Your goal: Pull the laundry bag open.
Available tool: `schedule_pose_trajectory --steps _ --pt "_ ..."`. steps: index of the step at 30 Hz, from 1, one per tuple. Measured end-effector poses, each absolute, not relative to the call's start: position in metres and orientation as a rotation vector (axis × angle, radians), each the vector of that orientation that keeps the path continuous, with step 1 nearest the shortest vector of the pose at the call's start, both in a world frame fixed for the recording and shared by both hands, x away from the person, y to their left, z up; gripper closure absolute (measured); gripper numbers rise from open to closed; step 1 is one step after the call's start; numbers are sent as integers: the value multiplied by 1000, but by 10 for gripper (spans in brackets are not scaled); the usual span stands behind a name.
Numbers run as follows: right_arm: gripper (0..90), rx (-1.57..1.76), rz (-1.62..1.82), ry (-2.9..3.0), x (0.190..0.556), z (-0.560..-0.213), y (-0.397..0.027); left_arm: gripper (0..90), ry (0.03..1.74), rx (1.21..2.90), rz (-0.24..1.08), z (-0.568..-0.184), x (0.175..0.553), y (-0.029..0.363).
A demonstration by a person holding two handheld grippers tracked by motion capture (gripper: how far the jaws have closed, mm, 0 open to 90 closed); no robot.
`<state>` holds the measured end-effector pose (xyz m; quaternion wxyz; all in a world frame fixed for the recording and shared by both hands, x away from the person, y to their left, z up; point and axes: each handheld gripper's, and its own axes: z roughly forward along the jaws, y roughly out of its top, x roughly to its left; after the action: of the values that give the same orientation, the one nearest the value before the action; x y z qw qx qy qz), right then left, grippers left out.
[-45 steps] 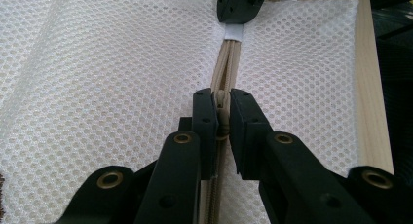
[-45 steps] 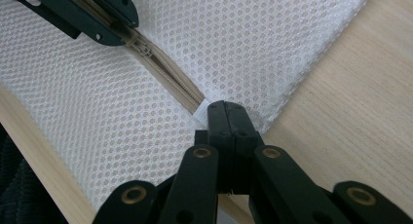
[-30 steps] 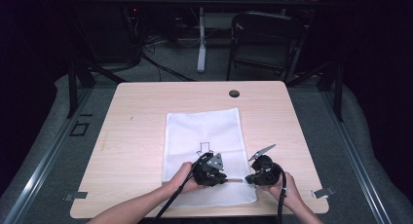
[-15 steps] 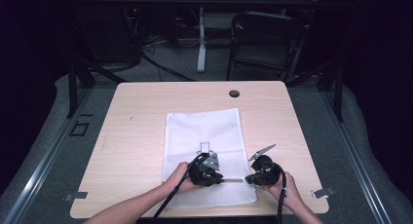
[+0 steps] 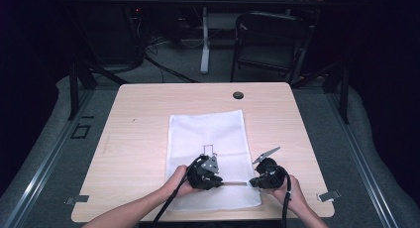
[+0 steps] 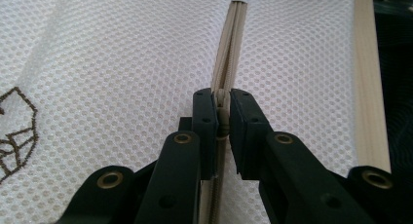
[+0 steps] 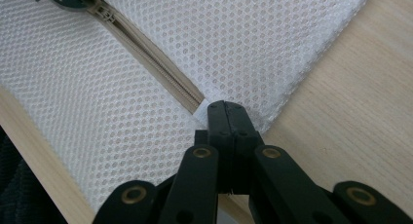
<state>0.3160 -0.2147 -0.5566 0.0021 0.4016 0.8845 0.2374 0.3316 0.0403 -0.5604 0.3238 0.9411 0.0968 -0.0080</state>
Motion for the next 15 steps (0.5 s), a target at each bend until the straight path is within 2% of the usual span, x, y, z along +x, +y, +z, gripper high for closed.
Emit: schedule_pose_trajectory --steps 15 --pt "900 1263 741 2773 316 -556 -214 820 262 2457 -28 -560 330 50"
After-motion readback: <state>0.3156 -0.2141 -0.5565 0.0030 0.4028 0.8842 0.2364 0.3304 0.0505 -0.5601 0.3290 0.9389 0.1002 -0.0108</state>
